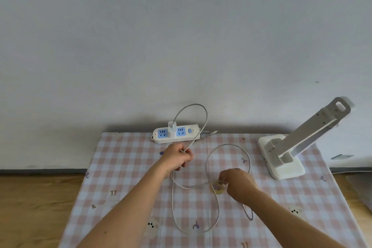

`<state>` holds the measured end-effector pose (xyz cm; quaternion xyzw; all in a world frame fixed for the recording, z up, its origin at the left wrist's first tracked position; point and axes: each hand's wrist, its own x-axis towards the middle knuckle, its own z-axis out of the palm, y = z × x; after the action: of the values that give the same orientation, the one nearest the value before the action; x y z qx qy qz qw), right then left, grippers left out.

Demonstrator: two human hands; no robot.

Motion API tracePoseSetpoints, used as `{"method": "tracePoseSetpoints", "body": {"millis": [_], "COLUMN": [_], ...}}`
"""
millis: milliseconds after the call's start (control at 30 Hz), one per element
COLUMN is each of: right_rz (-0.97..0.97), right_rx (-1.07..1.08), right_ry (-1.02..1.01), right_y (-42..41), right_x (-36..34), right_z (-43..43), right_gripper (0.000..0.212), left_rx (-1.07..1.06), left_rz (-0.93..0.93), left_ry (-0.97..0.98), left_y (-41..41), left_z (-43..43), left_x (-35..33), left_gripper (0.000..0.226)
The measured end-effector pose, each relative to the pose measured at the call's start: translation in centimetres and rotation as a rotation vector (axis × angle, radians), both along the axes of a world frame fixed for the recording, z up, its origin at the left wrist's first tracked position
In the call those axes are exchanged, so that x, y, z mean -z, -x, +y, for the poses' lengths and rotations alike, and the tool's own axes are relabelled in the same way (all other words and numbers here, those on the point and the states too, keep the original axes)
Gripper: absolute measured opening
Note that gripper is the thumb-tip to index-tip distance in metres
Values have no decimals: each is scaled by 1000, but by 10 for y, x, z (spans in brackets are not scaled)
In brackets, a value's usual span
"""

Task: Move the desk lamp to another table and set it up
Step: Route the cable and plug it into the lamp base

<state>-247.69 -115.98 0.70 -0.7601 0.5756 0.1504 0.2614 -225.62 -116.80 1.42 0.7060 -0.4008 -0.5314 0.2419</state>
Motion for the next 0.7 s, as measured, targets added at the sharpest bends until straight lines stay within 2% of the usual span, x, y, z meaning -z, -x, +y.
{"method": "tracePoseSetpoints", "body": {"millis": [133, 233, 300, 367, 400, 467, 533, 567, 633, 700], "right_rz": [-147, -270, -344, -301, -278, -222, -177, -237, -507, -740], "right_rx": [-72, 38, 157, 216, 249, 302, 358, 421, 507, 472], "right_ry": [-157, -280, -174, 70, 180, 287, 144, 3, -238, -272], "right_y": [-2, -4, -7, -12, -13, -11, -6, -5, -8, -15], "right_x": [1, 1, -3, -4, -5, -2, 2, 2, -1, -11], "right_z": [-8, -14, -20, -24, -25, -29, -34, -38, -39, -42], "right_gripper": [39, 44, 39, 29, 30, 48, 57, 49, 28, 33], "left_rx": [-3, 19, 21, 38, 56, 95, 122, 134, 177, 221], "left_rz": [-15, -36, -53, -107, -152, -254, -314, -320, -280, -167], "left_ry": [12, 19, 51, 71, 71, 64, 56, 59, 68, 86], "left_y": [-1, 1, 2, 3, 5, 8, 14, 16, 20, 21], "left_z": [-2, -4, -7, -11, -13, -16, -18, -18, -19, -22], "left_x": [4, 8, 8, 9, 10, 14, 19, 21, 25, 24], "left_gripper": [8, 9, 11, 13, 15, 18, 26, 31, 41, 38]}}
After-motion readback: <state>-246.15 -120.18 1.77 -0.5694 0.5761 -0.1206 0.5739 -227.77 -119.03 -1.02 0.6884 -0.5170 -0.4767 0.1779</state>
